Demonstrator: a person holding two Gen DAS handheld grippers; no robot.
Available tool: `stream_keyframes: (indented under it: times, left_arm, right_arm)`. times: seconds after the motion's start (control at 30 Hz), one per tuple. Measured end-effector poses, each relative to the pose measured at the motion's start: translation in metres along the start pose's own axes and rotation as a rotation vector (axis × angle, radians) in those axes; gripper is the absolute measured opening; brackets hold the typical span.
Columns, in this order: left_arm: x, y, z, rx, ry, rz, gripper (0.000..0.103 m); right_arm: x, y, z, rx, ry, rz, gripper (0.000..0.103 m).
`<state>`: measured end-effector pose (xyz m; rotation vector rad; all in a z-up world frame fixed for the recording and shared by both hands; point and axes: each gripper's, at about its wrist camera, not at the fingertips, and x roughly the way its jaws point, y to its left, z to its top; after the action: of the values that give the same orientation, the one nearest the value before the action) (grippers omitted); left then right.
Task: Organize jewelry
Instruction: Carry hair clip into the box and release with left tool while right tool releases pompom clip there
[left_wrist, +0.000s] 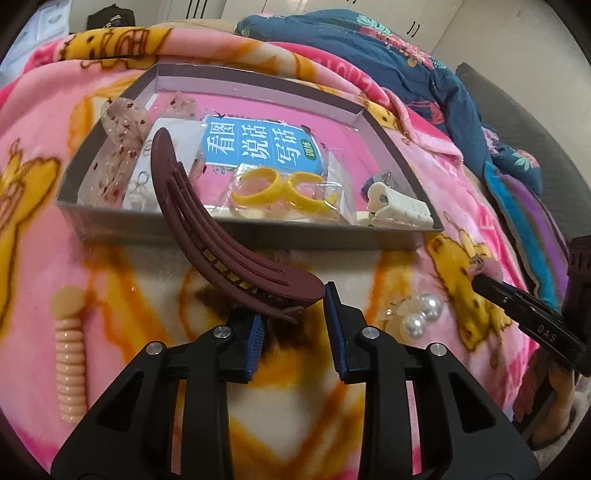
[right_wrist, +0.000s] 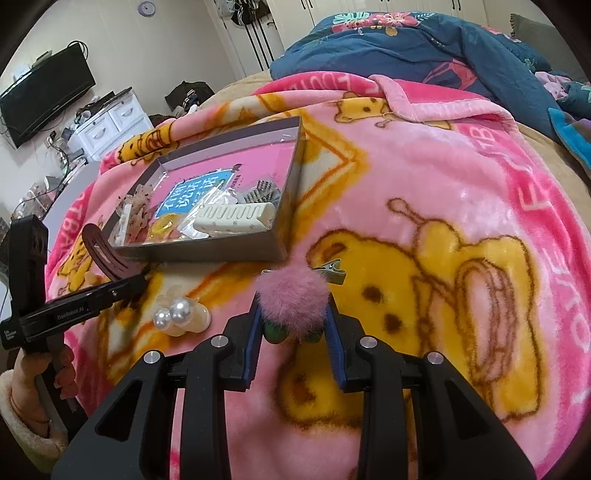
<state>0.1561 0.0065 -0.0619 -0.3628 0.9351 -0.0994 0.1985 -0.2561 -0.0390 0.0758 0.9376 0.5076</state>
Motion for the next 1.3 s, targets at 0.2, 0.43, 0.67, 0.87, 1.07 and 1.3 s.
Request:
stream_keyframes:
  times: [0.2,0.43,0.67,0.87,1.07,1.3]
  left_arm:
    - [-0.022,0.009,-0.003,-0.025,-0.029,-0.02,0.021]
    - [-0.057,0.011,-0.001,-0.007,-0.085,-0.017,0.021]
    - [-0.078,0.021,0.012,0.003,-0.122,0.02,0.021]
    - [-0.084,0.036,0.029,0.006,-0.139,0.051,0.021]
    - [-0.082,0.04,0.048,0.014,-0.147,0.064,0.021]
    - [-0.069,0.036,0.068,0.027,-0.142,0.061,0.021]
  right_arm:
    - [-0.007,0.007,0.002,-0.012,-0.011,0.01,0.03]
    - [-0.019,0.021,0.006,-0.031,-0.035,0.033,0.03]
    - [-0.026,0.041,0.019,-0.072,-0.058,0.07,0.03]
    - [-0.02,0.066,0.034,-0.118,-0.069,0.11,0.03]
    - [-0.007,0.086,0.051,-0.157,-0.072,0.139,0.03]
    - [0.006,0.098,0.068,-0.182,-0.082,0.153,0.03]
